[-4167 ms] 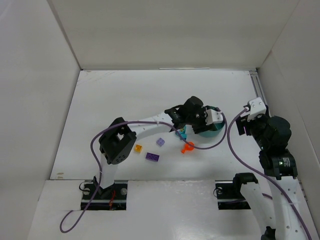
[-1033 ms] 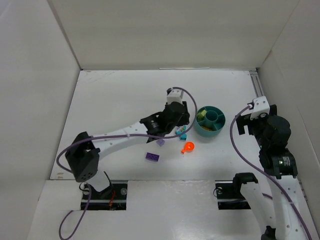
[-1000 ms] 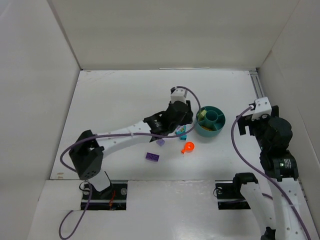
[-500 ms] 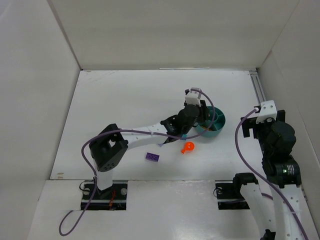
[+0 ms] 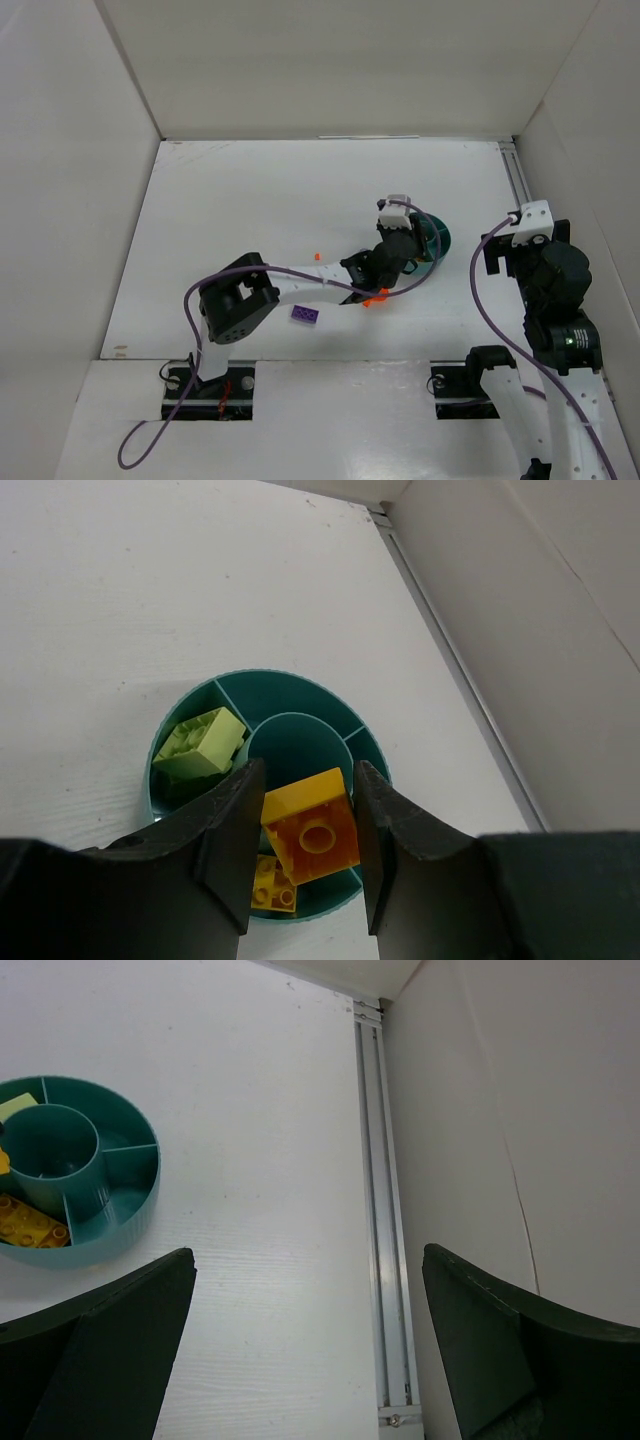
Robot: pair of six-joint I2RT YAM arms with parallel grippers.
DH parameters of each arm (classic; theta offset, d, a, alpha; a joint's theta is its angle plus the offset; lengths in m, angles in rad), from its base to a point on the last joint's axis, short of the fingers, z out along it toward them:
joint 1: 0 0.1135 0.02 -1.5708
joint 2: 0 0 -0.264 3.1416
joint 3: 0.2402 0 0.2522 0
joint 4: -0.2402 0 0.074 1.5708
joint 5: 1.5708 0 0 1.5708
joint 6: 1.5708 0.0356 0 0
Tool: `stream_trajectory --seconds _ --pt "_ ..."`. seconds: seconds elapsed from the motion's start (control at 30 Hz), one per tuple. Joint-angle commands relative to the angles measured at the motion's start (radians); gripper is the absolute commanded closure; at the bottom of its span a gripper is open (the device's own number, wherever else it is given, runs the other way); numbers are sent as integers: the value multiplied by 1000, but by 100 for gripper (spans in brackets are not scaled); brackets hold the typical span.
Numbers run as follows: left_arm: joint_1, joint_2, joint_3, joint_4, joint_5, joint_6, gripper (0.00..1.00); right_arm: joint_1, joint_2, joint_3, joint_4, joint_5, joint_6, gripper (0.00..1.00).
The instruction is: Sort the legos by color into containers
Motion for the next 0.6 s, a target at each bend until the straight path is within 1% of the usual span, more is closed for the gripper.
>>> stream_trajectory --seconds 0.0,0.2,0.37,0.57 --pt "5 -30 -8 87 -62 -21 91 -4 -1 24 9 20 13 0" --pt "5 15 -18 123 -62 -21 90 -4 -1 24 9 20 13 0" --pt "5 15 -18 143 -62 -21 88 -4 -1 24 9 20 13 0" --pt "5 15 -36 155 -62 -30 83 -4 -1 24 9 20 13 0"
